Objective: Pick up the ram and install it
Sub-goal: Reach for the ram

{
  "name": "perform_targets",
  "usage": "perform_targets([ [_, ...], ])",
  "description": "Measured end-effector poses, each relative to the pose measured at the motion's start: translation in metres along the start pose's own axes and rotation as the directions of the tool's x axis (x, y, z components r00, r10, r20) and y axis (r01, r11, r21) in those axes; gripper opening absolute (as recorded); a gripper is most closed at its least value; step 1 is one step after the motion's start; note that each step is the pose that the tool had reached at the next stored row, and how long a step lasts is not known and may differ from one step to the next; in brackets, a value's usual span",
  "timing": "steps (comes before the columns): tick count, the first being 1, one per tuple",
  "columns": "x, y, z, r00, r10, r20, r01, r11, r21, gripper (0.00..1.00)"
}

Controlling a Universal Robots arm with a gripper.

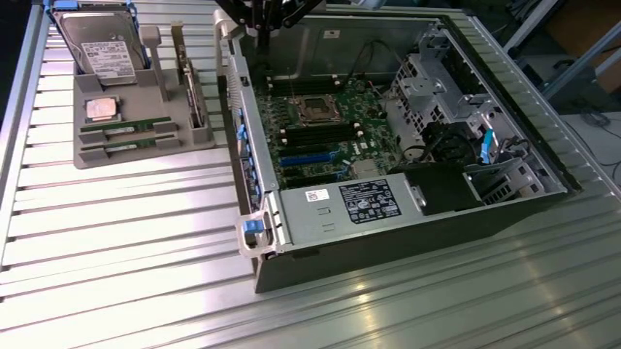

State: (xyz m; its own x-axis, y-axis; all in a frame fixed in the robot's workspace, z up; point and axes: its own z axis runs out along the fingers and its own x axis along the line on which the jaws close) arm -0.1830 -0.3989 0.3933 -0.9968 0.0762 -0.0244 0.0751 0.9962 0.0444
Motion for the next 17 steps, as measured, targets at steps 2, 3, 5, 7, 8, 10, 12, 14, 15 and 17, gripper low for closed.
perform_targets([
  [2,0.003,-0.0002,-0.0001,1.0,0.0,0.0,0.0,1.0,0.0,0.1],
  [3,0.004,-0.0003,-0.0001,1.0,0.0,0.0,0.0,1.0,0.0,0.1],
  [5,0.006,-0.0005,-0.0001,1.0,0.0,0.0001,0.0,1.0,0.0,0.1],
  [7,0.008,-0.0006,-0.0002,1.0,0.0,0.0,0.0,1.0,0.0,0.1],
  [8,0.009,-0.0007,-0.0003,1.0,0.0,0.0,0.0,1.0,0.0,0.1],
  [10,0.01,-0.0008,-0.0003,1.0,0.0,0.0,0.0,1.0,0.0,0.1],
  [12,0.012,-0.0009,-0.0003,1.0,0.0,0.0001,0.0,1.0,0.0,0.1],
  [14,0.013,-0.001,-0.0004,1.0,0.0,0.0,0.0,1.0,0.0001,0.1],
  [15,0.014,-0.001,-0.0004,1.0,0.0,0.0001,0.0,1.0,0.0,0.1],
  [17,0.015,-0.0011,-0.0004,1.0,0.0,0.0,0.0,1.0,0.0,0.1],
])
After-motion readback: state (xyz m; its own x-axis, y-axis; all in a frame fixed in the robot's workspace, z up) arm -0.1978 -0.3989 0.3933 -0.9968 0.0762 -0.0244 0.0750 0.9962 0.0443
